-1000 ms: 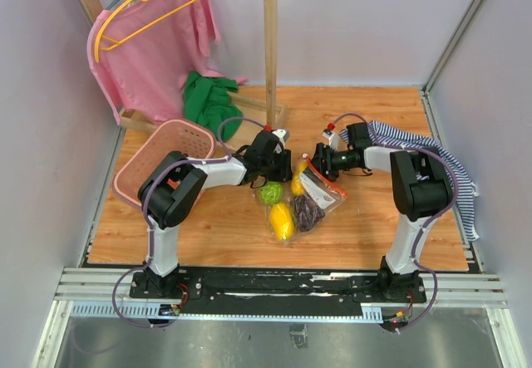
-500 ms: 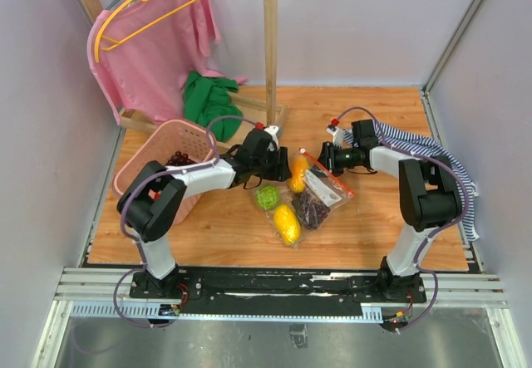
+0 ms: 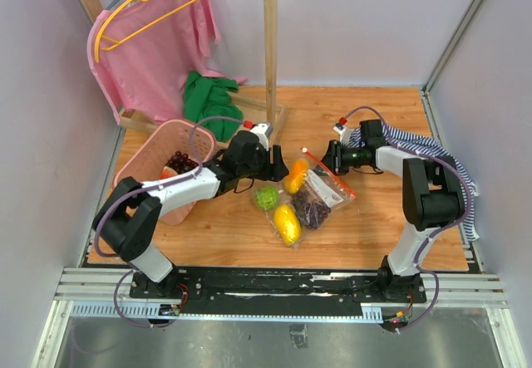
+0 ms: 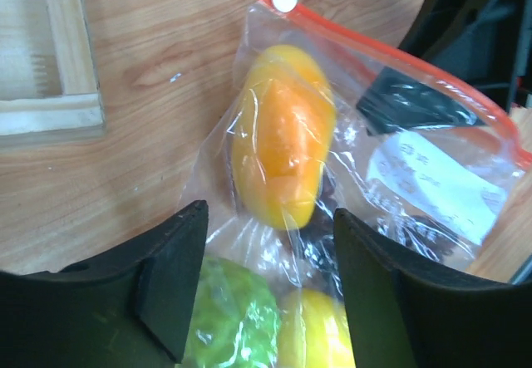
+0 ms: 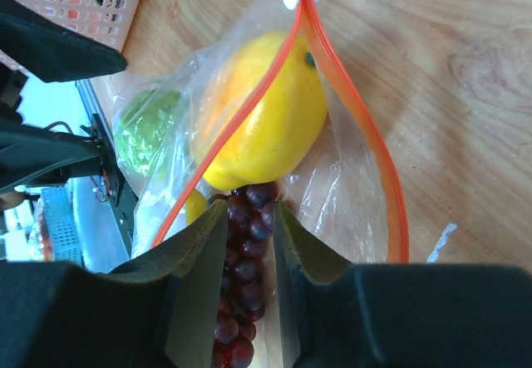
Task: Open the zip-top bag and remove the fake food
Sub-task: Pick up the fake fruit from the zipper food storage bag.
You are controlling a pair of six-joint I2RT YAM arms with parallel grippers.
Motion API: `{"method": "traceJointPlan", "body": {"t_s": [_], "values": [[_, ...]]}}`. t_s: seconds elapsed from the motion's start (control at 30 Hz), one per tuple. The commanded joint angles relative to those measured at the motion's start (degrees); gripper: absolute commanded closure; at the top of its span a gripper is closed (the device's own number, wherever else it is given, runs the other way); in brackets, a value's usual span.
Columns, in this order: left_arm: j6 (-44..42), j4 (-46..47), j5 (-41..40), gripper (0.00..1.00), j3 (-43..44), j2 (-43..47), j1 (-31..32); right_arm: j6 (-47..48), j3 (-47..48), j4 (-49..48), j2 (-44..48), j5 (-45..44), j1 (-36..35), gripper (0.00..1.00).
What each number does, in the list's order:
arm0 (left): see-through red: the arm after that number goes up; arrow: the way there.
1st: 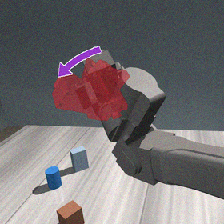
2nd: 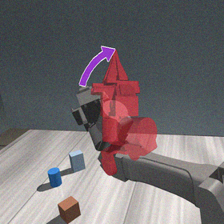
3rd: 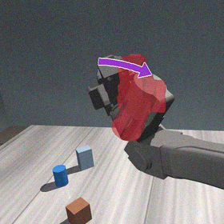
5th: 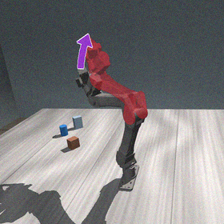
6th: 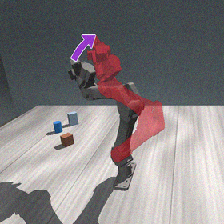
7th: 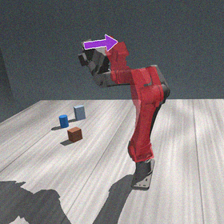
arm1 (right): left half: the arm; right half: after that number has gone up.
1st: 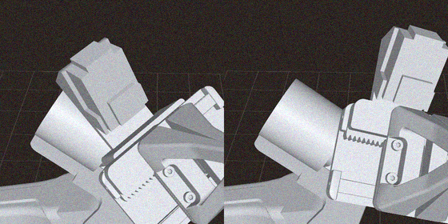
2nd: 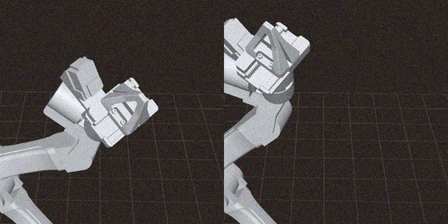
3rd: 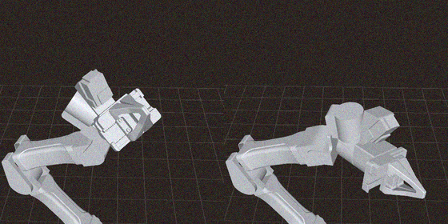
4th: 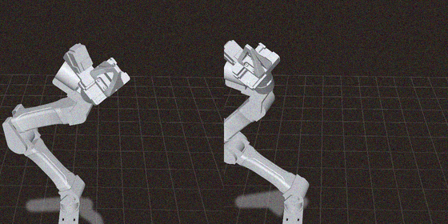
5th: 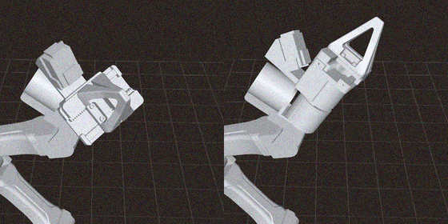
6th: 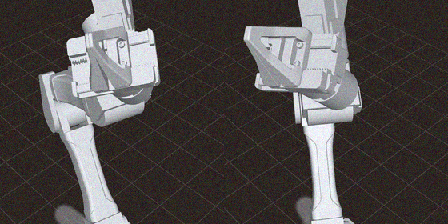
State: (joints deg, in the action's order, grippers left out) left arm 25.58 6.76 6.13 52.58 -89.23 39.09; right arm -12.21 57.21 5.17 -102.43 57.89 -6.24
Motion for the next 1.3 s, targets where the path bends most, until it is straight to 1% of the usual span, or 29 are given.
{"method": "traceJointPlan", "body": {"t_s": [0.0,0.1,0.17,0.33,0.4,0.47,0.57,0.7,0.8,0.93,1.07,1.27], "values": [[-0.45,-0.93,-0.38,0.36,4.21,-5.98,-0.51,-1.2,-0.3,-0.17,-2.8,3.43,0.31,0.68],[-1.01,-2.51,-0.65,0.43,8.02,-11.06,-0.51,-2.48,-0.4,-0.93,-3.78,3.81,-0.1,0.63],[-1.15,-3.85,-1.3,0.45,10.5,-13.97,-0.51,-2.72,0.13,-0.74,-4.61,3.78,-0.75,0.61],[-1.12,-5.15,-4.77,0.46,14.06,-17.83,-0.55,-4.13,2.51,-0.66,-7.62,3.37,-2.94,0.51],[-1.43,-5.48,-4.87,0.5,14.78,-18.75,-0.67,-4.96,3.44,-1.08,-8.9,3.78,-3.66,0.5],[-1.78,-5.41,-3.88,0.55,15.46,-19.6,-0.75,-6.31,3.86,-2.58,-9.43,4.32,-4.07,0.49],[-2.12,-4.83,-0.98,0.59,15.73,-20.87,-0.77,-7.62,3.71,-4.05,-9.3,3.98,-4.22,0.44],[-2.38,-3.7,3.87,0.61,16.13,-22.97,-0.64,-8.83,3.16,-5.46,-8.63,3.1,-4.15,0.38],[-2.61,-3.51,5.97,0.62,16.66,-24.06,-0.01,-9.93,2.42,-7.06,-7.62,2.25,-4.16,0.33],[-2.63,-2.73,7.37,0.62,16.98,-24.63,1.03,-9.59,1.94,-6.64,-6.86,-0.28,-4.22,0.32],[-2.25,-2.46,8.17,0.62,17.86,-25.31,1.88,-7.33,2.48,-3.54,-7.23,-3.78,-4.17,0.31],[-1.97,-2.28,8.91,0.62,19.58,-26.03,3.04,-4.47,3.51,0.0,-7.26,-6.84,-4.3,0.33]]}}
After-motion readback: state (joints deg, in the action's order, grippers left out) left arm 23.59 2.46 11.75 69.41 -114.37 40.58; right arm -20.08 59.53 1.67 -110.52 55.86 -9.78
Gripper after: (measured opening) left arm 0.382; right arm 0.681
